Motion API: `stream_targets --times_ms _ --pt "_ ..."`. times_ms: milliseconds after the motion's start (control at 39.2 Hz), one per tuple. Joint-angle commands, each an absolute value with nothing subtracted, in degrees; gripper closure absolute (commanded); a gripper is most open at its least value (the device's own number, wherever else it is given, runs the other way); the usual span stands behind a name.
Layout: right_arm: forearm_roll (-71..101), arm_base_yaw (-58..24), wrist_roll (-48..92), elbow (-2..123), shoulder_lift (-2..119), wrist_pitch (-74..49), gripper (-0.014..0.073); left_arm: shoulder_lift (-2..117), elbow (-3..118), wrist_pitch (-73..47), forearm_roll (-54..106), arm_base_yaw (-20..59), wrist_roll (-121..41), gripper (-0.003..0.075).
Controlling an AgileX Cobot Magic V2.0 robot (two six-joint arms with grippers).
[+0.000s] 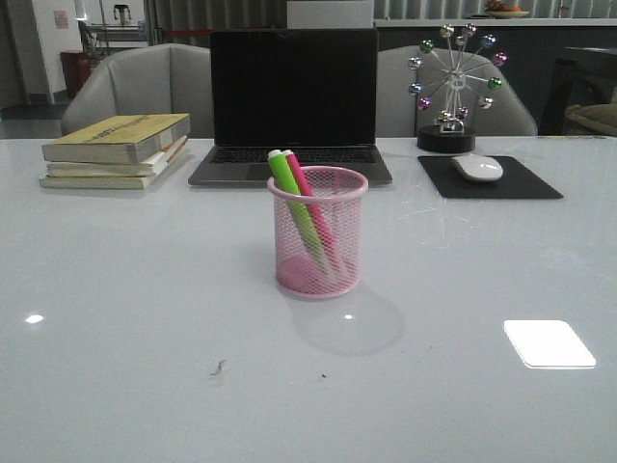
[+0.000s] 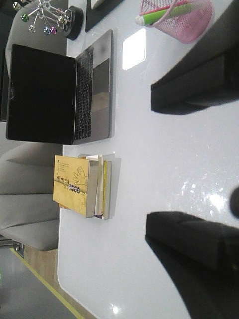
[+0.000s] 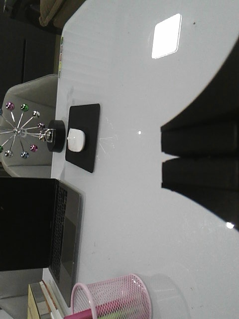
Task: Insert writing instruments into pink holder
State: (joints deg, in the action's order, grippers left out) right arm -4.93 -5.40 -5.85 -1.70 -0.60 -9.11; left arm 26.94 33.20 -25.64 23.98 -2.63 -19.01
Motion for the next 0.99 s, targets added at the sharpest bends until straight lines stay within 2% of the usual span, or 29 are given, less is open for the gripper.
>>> stream_targets --times_ms 0,153,280,433,561,688,969 --pt "-5.0 -5.1 -6.1 -1.8 -1.4 -3.8 0.0563 27.2 34.9 -21.3 23.7 -2.7 -18.6 0.0329" --pt "-5.0 -5.1 -6.1 -1.8 -1.4 -3.8 0.0563 27.0 34.9 -20.9 16.9 -2.7 -15.4 0.0485" --pt "-5.0 -5.1 -6.1 -1.8 -1.4 -3.8 0.0563 26.6 34.9 -20.4 7.8 -2.7 -2.2 0.0635" --pt "-5.0 -5.1 -6.1 -1.8 -1.4 -3.8 0.0563 24.6 33.2 -13.3 6.8 -2.7 0.0 0.0629" --pt "-5.0 -5.1 -6.1 -1.8 -1.4 -3.8 0.0563 20.9 26.6 1.4 7.0 -2.7 0.0 0.0629" --pt "-5.0 -5.1 -6.1 -1.8 -1.4 -3.8 0.0563 16.4 19.4 10.7 6.6 -2.3 -0.3 0.0629" --pt "-5.0 -5.1 -6.1 -1.8 -1.4 -3.8 0.0563 7.4 10.2 11.3 0.0 3.7 -0.9 0.0629"
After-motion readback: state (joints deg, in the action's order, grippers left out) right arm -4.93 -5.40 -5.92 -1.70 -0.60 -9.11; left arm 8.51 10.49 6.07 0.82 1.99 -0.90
